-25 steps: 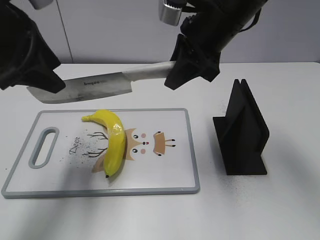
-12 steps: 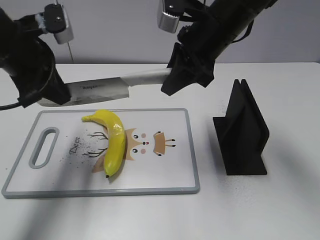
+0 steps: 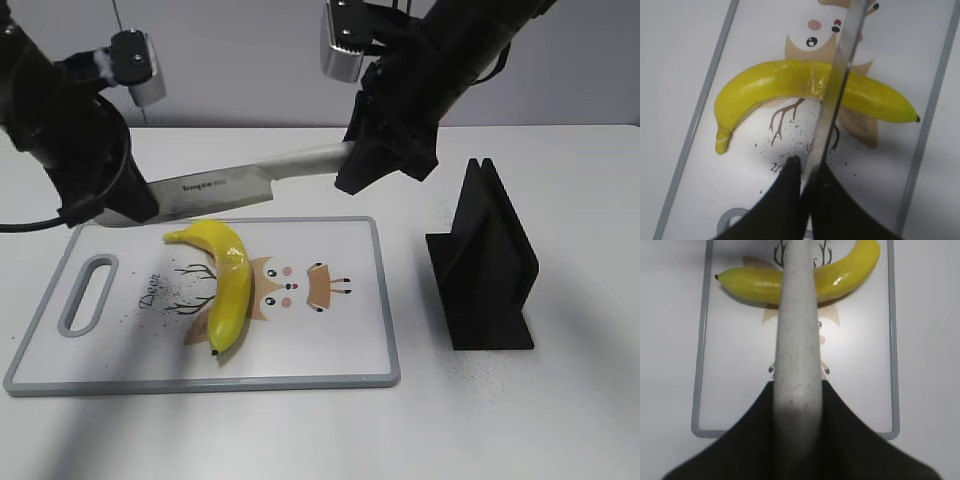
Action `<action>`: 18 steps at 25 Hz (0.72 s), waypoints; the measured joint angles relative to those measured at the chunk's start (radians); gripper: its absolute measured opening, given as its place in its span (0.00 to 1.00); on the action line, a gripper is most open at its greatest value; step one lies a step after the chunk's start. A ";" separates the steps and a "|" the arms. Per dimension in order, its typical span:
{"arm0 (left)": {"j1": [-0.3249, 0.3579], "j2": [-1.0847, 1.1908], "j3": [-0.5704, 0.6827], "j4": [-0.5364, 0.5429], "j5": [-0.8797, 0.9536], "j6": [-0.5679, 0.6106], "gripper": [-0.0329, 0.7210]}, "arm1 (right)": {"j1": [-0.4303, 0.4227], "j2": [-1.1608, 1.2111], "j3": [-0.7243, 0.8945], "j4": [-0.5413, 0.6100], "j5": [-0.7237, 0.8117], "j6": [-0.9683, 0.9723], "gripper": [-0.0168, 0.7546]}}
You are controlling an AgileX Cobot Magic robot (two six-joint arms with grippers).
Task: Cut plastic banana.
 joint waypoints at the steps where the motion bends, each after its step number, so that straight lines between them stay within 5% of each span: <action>1: -0.008 0.011 0.000 0.000 -0.012 0.001 0.08 | 0.000 0.001 0.000 -0.014 -0.001 0.008 0.23; 18: -0.044 0.260 -0.020 0.014 -0.109 0.001 0.08 | 0.018 0.285 -0.023 -0.176 -0.064 0.055 0.24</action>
